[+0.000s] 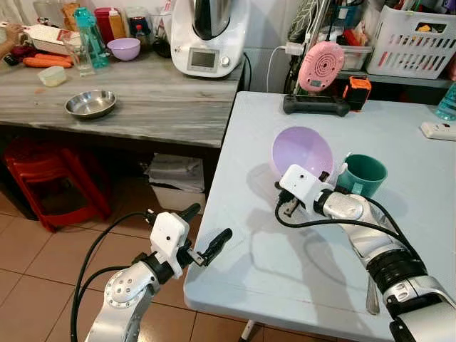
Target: Setting the table
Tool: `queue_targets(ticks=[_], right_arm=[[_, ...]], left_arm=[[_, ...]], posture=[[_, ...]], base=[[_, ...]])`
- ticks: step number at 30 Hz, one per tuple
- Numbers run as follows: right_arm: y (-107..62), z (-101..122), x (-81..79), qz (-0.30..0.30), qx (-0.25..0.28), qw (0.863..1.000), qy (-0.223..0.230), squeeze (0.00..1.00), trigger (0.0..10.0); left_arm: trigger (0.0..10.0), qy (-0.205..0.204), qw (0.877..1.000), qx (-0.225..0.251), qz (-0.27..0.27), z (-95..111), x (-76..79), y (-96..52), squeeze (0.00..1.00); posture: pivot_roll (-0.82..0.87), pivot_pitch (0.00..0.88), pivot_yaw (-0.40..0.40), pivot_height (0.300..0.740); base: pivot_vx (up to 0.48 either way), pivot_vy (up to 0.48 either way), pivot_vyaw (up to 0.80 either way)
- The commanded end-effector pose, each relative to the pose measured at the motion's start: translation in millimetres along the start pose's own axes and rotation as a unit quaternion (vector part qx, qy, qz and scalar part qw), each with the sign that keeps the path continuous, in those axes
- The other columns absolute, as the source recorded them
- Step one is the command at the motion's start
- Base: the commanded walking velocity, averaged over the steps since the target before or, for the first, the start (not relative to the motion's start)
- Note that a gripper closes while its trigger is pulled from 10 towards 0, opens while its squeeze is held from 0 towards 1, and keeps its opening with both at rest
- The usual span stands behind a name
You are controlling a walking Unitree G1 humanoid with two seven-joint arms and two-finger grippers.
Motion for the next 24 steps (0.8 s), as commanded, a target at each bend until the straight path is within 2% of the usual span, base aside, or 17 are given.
queue_targets(ticks=[1,5,7,8,11,14,15,16,20,24], right_arm=[[1.1,24,9.6,-0.025,0.052,0.998,-0.016,0.00,0.0],[-3.1,58,6.0,-0.062,0.145,0.987,-0.011,0.00,0.0],[-4.1,61,5.5,-0.068,0.155,0.986,-0.008,0.00,0.0],[-7.7,68,4.2,-0.089,0.176,0.980,0.017,0.00,0.0],[-13.0,72,3.1,-0.118,0.196,0.972,0.054,0.00,0.0],[-16.1,72,1.3,-0.130,0.202,0.969,0.063,0.00,0.0],[-18.4,72,0.2,-0.140,0.207,0.966,0.066,0.00,0.3],[-21.9,72,-2.5,-0.150,0.212,0.963,0.073,0.00,10.0],[-34.7,76,-6.7,-0.183,0.234,0.949,0.102,0.00,10.0],[-39.8,76,-11.2,-0.190,0.237,0.946,0.115,0.00,10.0]], left_arm=[[10.0,0.007,1.000,-0.002,0.021,0,-6.5,-1.1,0.00],[10.0,0.009,0.996,-0.021,0.085,-4,-20.6,1.1,0.00],[10.0,0.008,0.995,-0.024,0.094,-4,-22.3,1.6,0.00],[10.0,0.009,0.993,-0.026,0.112,-4,-26.2,2.6,0.00],[10.0,0.005,0.992,-0.024,0.125,-3,-29.5,3.3,0.00],[10.0,0.004,0.992,-0.024,0.127,-3,-30.6,3.8,0.00],[10.0,-0.002,0.991,-0.023,0.129,-2,-30.9,4.3,0.00],[10.0,-0.005,0.991,-0.022,0.132,-2,-31.6,5.5,0.00],[10.0,-0.012,0.990,-0.020,0.136,-1,-32.6,10.7,0.00],[10.0,-0.014,0.992,-0.014,0.128,1,-31.1,13.9,0.00]], posture=[[0.06,0.000,0.008,0.740],[0.06,0.000,0.010,0.740],[0.06,0.000,0.010,0.740],[0.06,0.000,0.009,0.740],[0.06,0.000,0.008,0.740],[0.06,0.000,0.009,0.740],[0.06,0.000,0.008,0.740],[0.06,0.000,0.009,0.740],[0.04,0.000,0.014,0.740],[0.04,0.000,0.016,0.740]], base=[[0.000,0.000,0.00],[0.000,0.000,0.00],[0.000,0.000,0.00],[0.000,0.000,0.00],[0.000,0.000,0.00],[0.000,0.000,0.00],[0.000,0.000,0.00],[0.000,0.000,0.00],[0.000,0.000,0.00],[0.000,0.000,0.00]])
Point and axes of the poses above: a point about 5 cm out from each wrist's last joint towards the gripper, its own y axis pointing out of the wrist towards the gripper, its own z axis along the axis of the wrist's last joint, x = y × z, the point moved 2 cm from there along y, pointing out of the wrist towards the gripper, and after that the axes turned 6 degrees about y, right-handed, at the moved point
